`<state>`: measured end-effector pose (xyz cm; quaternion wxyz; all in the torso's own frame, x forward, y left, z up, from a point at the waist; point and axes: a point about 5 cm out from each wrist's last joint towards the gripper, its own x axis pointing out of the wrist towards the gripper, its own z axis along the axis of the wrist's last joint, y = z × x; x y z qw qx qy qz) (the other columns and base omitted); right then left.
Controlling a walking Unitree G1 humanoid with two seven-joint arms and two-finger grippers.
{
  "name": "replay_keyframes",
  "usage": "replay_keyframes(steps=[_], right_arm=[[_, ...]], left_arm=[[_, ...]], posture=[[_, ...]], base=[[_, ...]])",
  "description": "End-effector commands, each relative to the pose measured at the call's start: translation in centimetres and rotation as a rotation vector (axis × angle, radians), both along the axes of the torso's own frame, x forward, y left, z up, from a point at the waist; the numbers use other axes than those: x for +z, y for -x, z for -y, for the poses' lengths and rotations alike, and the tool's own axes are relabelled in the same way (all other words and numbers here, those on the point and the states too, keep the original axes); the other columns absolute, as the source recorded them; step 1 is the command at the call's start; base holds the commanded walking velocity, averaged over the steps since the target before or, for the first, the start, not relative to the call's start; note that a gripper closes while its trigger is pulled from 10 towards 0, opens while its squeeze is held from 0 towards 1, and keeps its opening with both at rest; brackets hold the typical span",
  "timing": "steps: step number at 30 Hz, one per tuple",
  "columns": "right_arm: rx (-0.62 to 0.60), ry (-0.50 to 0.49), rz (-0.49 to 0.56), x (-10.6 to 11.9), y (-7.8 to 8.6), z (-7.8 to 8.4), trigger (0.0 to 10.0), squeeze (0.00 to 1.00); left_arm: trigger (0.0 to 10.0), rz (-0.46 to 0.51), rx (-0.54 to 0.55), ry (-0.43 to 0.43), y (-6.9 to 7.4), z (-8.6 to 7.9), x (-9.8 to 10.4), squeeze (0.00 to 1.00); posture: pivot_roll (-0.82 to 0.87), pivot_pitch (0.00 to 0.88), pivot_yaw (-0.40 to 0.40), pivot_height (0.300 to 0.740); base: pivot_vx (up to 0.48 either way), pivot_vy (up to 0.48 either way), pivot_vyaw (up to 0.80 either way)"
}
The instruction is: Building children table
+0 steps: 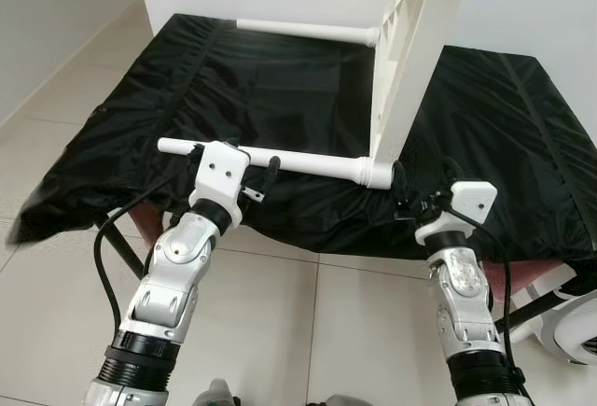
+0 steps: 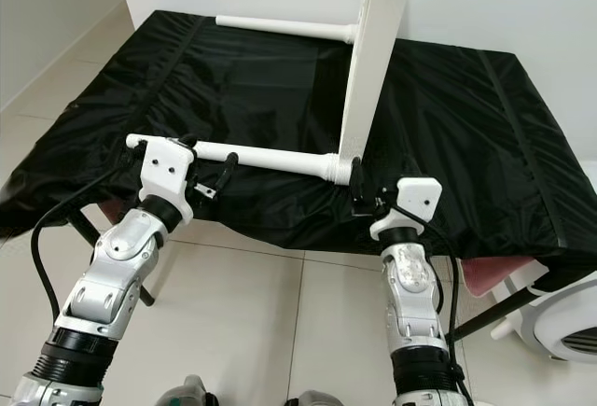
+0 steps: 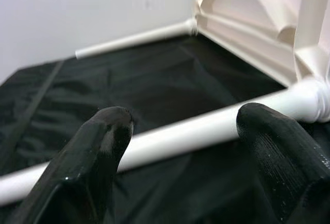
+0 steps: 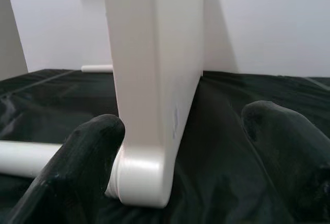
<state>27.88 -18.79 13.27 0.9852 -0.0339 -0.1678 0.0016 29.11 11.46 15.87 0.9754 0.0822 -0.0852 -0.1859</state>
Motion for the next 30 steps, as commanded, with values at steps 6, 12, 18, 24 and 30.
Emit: replay_keyframes(steps=[6, 12, 18, 24, 30], right_arm=[[-0.003, -0.004, -0.019, 0.09, 0.28, 0.08, 10.0, 0.00], [0.003, -0.003, -0.014, 0.36, 0.10, -0.11, 10.0, 0.00], [0.005, -0.004, -0.018, 0.42, 0.14, -0.20, 10.0, 0.00], [0.005, -0.004, -0.020, 0.53, 0.20, -0.20, 10.0, 0.00], [0.007, 0.001, -0.022, 0.55, 0.28, -0.18, 10.0, 0.00]], left_arm=[[10.0, -0.019, 0.022, 0.031, 0.24, -0.76, -0.84, 0.00], [10.0, -0.021, 0.021, 0.027, 0.20, -0.76, -0.91, 0.00], [10.0, -0.023, 0.022, 0.028, 0.23, -0.87, -1.02, 0.00], [10.0, -0.024, 0.024, 0.033, 0.24, -0.84, -1.05, 0.00], [10.0, -0.028, 0.021, 0.039, 0.32, -0.79, -1.12, 0.00]], posture=[[-0.05, 0.000, -0.025, 0.740], [-0.04, 0.000, -0.025, 0.740], [-0.04, 0.000, -0.027, 0.740], [-0.04, 0.000, -0.031, 0.740], [-0.05, 0.000, -0.033, 0.740]], base=[[0.000, -0.040, 0.00], [0.000, -0.256, 0.00], [0.000, -0.305, 0.00], [0.000, -0.257, 0.00], [0.000, -0.261, 0.00]])
